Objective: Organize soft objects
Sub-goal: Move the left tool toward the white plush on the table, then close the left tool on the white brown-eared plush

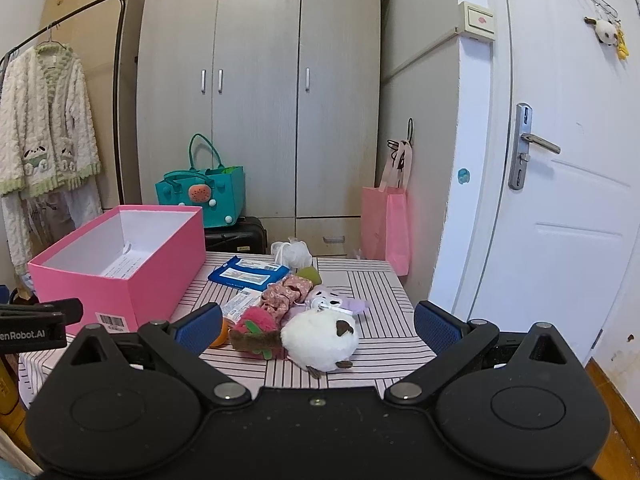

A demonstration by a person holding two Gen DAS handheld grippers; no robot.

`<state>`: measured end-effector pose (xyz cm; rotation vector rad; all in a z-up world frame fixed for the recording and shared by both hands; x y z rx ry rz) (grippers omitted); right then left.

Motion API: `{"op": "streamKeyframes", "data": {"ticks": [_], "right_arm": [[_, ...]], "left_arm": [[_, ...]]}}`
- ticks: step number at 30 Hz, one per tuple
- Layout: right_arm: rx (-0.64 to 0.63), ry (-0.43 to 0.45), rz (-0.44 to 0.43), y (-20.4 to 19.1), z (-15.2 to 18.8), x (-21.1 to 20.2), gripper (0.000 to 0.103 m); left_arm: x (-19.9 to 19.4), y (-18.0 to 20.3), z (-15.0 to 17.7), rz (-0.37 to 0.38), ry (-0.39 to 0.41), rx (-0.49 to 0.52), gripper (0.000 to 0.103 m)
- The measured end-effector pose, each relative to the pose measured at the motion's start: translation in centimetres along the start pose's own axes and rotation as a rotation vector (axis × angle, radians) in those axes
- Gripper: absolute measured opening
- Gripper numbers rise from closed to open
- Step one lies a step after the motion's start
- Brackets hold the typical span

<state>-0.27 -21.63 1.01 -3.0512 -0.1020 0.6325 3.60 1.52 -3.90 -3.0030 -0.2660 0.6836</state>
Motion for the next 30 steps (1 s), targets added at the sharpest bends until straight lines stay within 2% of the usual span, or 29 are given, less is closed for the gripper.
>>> {"op": "streamKeyframes", "data": {"ticks": [10,14,17,19,22,23,30], "right_arm": [[-0.008,0.005,0.003,0.4,0.3,0.1,0.103],[-0.021,0.017,-0.042,0.8,0.0,0.2,0.103],[-0.052,0.018,-0.040,1.5,0.2,1.2,0.103],[-0.058,0.052,-0.038,2.0,0.5,1.6,0.103],[-0.057,0.171,-0.121,2.5,0.9,1.1,0.103],[-0.053,0.178,-0.141,2.7,1.0,1.3,0.103],[0.029,0.078,-0.193,5.1,2.0,4.4,0.103]], "left_arm": [[-0.2,0.2,0.0,-0.008,0.040,0.026,0.103],[-0.5,0.8,-1.2,-0.009,0.090,0.051,0.103],[-0.5,2.1,-2.5,0.016,0.139,0.118,0.103],[0.0,2.9,-3.1,0.050,0.124,0.130,0.103],[1.3,4.2,-3.7,0.143,0.065,0.116,0.103],[1.7,4.6,-3.7,0.172,0.045,0.113,0.103],[4.7,8.4,-3.6,0.266,-0.028,0.113,0.103]]}}
Point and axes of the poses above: each gripper's, at about its wrist camera, not at the fingertips, and x roughly the way its jaws point, y to its right, z to its underside, the point moved 7 cm from there along x, roughly the way its jaws point, and after that the axes turned 8 degrees about -z, right-handed, at the moved point
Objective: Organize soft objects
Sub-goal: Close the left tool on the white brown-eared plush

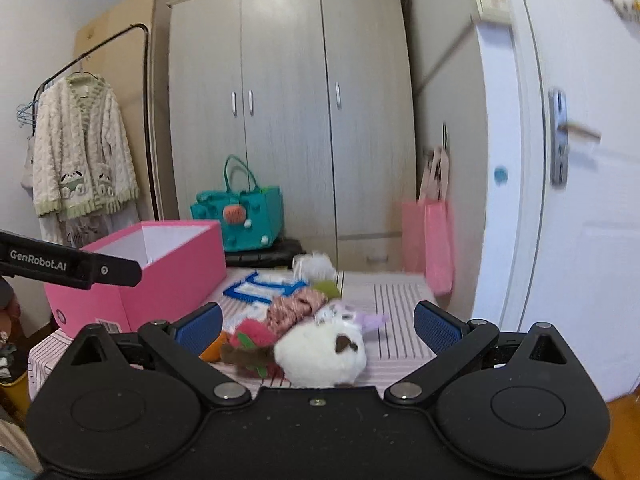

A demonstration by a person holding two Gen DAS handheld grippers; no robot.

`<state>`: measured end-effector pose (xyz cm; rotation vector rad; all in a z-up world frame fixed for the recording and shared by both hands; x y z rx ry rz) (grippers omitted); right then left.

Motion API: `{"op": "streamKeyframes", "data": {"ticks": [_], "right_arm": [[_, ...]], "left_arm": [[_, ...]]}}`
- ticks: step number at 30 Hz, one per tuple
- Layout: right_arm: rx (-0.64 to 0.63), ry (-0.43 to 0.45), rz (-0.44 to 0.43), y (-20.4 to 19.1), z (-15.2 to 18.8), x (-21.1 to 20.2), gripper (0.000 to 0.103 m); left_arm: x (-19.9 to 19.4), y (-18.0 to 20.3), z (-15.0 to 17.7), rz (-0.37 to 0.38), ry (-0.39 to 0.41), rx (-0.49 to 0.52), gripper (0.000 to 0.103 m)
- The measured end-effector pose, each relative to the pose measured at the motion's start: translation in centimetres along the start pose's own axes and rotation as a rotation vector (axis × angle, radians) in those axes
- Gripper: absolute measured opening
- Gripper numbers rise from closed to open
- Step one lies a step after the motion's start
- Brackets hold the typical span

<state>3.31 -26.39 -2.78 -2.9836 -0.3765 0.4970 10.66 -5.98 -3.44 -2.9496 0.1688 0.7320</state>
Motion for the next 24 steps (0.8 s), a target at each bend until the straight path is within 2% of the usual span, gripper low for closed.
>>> {"op": "streamKeyframes", "data": {"ticks": [4,8,12,14,20,24], "right_arm": [[0.006,-0.050,-0.065,0.5,1.6,1.7,0.102],[-0.021,-0.090,-0.078,0.8,2.9,3.8,0.102],[0.012,-0.140,-0.116,1.6,4.2,5.9,0.101],[0.000,-0.161,-0.108,2.0,5.0,6.9,0.101],[0.008,-0.189,-0.090,3.1,6.5,8.7,0.101],[-0.002,-0.196,-0.077,3.5,7.1,9.5,0.101]], "left_arm": [[2.1,1.5,0.2,0.015,-0.029,0.019,0.102],[4.0,3.4,-0.1,0.039,-0.048,0.087,0.101],[6.0,5.0,0.3,0.149,-0.128,0.071,0.100],[6.8,5.7,0.5,0.177,-0.158,0.054,0.100],[9.9,7.2,1.0,0.115,-0.156,0.068,0.100],[10.8,8.5,1.0,0.154,-0.144,0.113,0.100]]}}
Point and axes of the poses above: each gripper's, at about its wrist camera, not at the fingertips, and x roughly the way its jaws point, y to its right, z to its underside, the point moved 7 cm from there along x, roughly the way its jaws point, and after that the axes turned 8 degrees about -z, right-handed, at the moved point
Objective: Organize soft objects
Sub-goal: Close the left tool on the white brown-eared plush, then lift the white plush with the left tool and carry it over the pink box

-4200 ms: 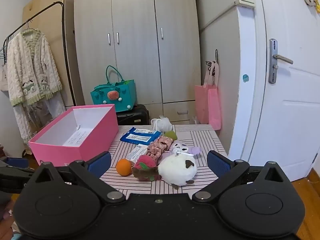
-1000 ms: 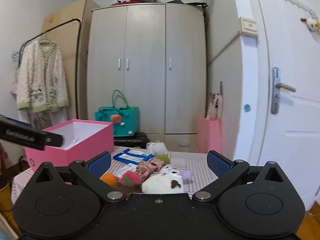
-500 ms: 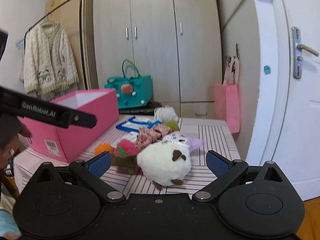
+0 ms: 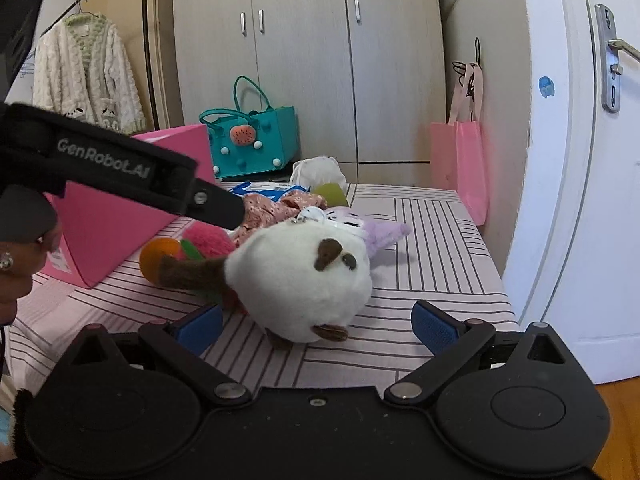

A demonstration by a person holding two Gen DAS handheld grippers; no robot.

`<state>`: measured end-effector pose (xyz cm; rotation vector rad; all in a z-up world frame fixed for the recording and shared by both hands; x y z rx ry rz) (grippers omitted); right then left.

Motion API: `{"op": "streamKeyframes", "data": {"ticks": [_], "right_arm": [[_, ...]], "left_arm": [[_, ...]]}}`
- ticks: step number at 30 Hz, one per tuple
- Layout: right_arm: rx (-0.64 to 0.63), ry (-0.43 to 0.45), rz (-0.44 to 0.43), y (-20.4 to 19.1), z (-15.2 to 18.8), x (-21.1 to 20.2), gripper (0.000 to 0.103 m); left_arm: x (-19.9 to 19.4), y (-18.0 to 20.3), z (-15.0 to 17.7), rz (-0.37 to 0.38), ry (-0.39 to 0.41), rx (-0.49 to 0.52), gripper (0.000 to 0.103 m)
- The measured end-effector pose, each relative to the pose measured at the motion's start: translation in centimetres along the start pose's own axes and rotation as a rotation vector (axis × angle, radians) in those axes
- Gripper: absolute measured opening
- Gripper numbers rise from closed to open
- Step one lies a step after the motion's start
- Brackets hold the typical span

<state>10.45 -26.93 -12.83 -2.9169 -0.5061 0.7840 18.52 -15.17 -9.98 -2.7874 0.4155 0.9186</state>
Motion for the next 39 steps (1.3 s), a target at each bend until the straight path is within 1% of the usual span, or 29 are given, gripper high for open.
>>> {"op": "streamKeyframes", "data": {"ticks": [3,6,8,12,13,14,15,17,20,22,24,25,27,29,31,32,33,34,35,39], "right_arm": [[-0.018,-0.001,0.009,0.1,0.3,0.4,0.101],[-0.027,0.000,0.016,0.2,0.4,0.8,0.101],[-0.025,0.003,0.019,0.4,0.3,1.1,0.101],[-0.015,0.001,0.012,0.7,0.3,1.6,0.098],[-0.015,-0.001,0.007,0.6,0.4,1.7,0.098],[-0.015,-0.006,-0.002,0.6,0.5,1.8,0.098],[-0.017,-0.008,-0.008,0.5,0.5,1.8,0.097],[-0.029,-0.011,-0.021,0.3,0.5,1.8,0.097],[-0.051,-0.014,-0.038,0.0,0.5,1.9,0.097],[-0.054,-0.008,-0.047,0.0,0.4,1.9,0.097],[-0.049,-0.012,-0.047,0.1,0.5,2.1,0.097],[-0.047,-0.017,-0.045,0.0,0.6,2.1,0.094],[-0.047,-0.037,-0.046,0.0,0.7,2.4,0.094],[-0.050,-0.040,-0.052,0.0,0.7,2.6,0.094],[-0.045,-0.034,-0.061,0.0,0.7,2.7,0.094],[-0.041,-0.031,-0.066,0.0,0.7,2.8,0.092],[-0.038,-0.026,-0.067,0.0,0.6,2.8,0.089],[-0.036,-0.023,-0.064,0.1,0.6,2.8,0.081],[-0.038,-0.016,-0.055,0.0,0.6,2.8,0.074],[-0.077,0.011,-0.024,-0.6,0.4,2.1,0.070]], "left_arm": [[0.4,1.0,-0.2,0.062,0.006,0.008,0.100],[0.7,1.8,-0.1,0.095,0.009,0.001,0.100],[0.8,2.5,0.0,0.129,0.001,0.015,0.100],[0.9,3.5,-0.1,0.195,0.003,0.029,0.099],[0.8,3.8,-0.1,0.209,0.014,0.044,0.095],[0.8,4.1,-0.2,0.223,0.031,0.065,0.087],[0.7,4.3,-0.2,0.232,0.047,0.085,0.085],[0.6,4.5,-0.2,0.233,0.067,0.103,0.082],[0.6,4.6,-0.3,0.257,0.067,0.095,0.081],[1.1,4.5,-0.2,0.255,0.046,0.093,0.081],[1.9,4.3,0.1,0.239,0.000,0.082,0.081],[2.3,4.1,0.3,0.238,-0.030,0.066,0.081],[2.8,3.9,0.4,0.264,-0.073,0.032,0.081],[3.0,3.8,0.6,0.277,-0.089,0.023,0.080],[2.9,4.0,0.8,0.267,-0.084,0.038,0.080],[2.8,4.2,0.8,0.268,-0.080,0.048,0.080],[2.7,4.3,0.8,0.271,-0.078,0.055,0.078],[2.7,4.4,0.9,0.276,-0.083,0.058,0.069],[2.8,4.5,1.1,0.292,-0.096,0.051,0.067],[2.6,4.3,0.8,0.309,-0.103,0.002,0.066]]}}
Point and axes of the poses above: each gripper's, at about its wrist camera, not at the fingertips, and x roughly the way its jaws point, y to its right, z to its underside, the point moved 7 cm from there along x, roughly the way its jaws point, and after that the axes turned 8 degrees about -z, right-handed, at the moved point
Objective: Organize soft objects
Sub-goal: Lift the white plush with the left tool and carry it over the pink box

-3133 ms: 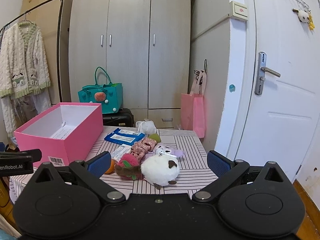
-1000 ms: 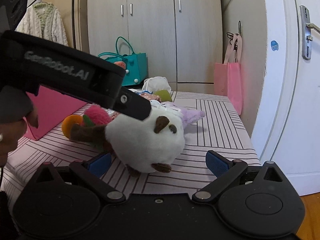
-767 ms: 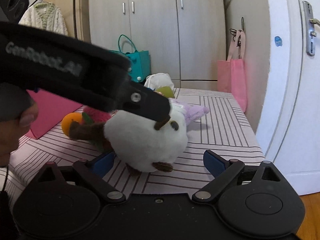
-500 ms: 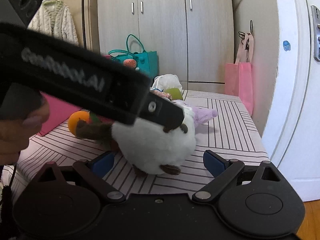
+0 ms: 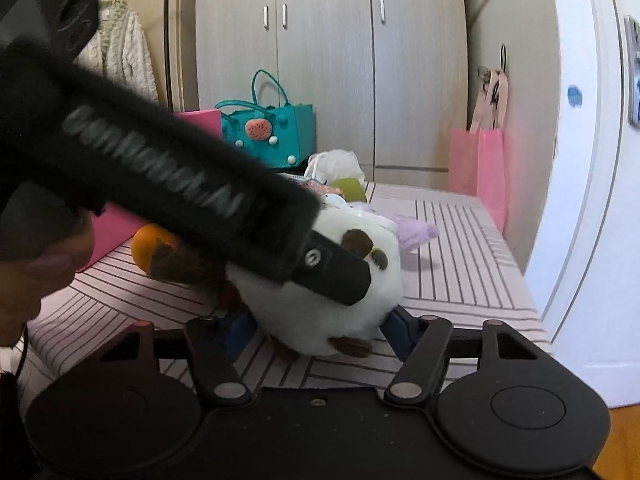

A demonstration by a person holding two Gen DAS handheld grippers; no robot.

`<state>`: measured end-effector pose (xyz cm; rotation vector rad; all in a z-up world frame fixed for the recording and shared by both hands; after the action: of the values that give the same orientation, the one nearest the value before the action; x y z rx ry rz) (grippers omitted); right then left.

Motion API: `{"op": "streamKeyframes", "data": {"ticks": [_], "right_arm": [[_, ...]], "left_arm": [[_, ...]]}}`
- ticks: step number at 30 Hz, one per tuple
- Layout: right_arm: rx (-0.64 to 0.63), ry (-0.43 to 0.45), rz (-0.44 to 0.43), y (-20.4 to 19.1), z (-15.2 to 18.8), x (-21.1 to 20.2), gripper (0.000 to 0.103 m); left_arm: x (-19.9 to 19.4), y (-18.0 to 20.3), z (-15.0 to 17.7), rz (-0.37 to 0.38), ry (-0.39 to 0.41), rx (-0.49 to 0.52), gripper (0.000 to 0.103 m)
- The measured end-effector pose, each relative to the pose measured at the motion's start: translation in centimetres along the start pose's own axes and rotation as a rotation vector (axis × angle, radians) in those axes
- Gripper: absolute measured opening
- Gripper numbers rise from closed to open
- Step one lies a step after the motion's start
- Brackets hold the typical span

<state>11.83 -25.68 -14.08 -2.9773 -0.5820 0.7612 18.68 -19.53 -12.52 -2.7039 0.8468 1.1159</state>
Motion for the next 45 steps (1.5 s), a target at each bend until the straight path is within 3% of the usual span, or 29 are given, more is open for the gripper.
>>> {"op": "streamKeyframes", "data": {"ticks": [9,19,29,37,45], "right_arm": [[0.038,0.005,0.013,-0.3,-1.2,-1.6,0.070],[0.068,-0.062,-0.021,-0.4,-2.6,-2.9,0.070],[0.025,-0.201,-0.089,-3.5,-4.2,-4.2,0.070],[-0.055,-0.295,-0.210,-9.1,-5.0,-5.1,0.070],[-0.103,-0.369,-0.377,-15.4,-5.2,-4.6,0.070]], "left_arm": [[-1.9,1.3,-0.2,-0.013,0.051,0.058,0.066],[-4.7,0.9,0.7,0.048,0.050,0.037,0.066],[-8.3,-0.6,2.4,0.089,-0.065,-0.024,0.066],[-12.2,-2.9,4.6,0.054,-0.168,-0.067,0.066],[-16.1,-8.0,7.4,0.004,-0.273,-0.257,0.068]]}}
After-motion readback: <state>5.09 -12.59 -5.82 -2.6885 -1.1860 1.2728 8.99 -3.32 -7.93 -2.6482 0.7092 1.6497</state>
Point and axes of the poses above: each gripper's, at about its wrist camera, not at the fingertips, and x roughly the way its jaws point, y to its right, z to its underside, the point moved 7 cm from there along x, roughly the way its jaws point, and after that the axes turned 8 degrees about -z, right-handed, at the moved point
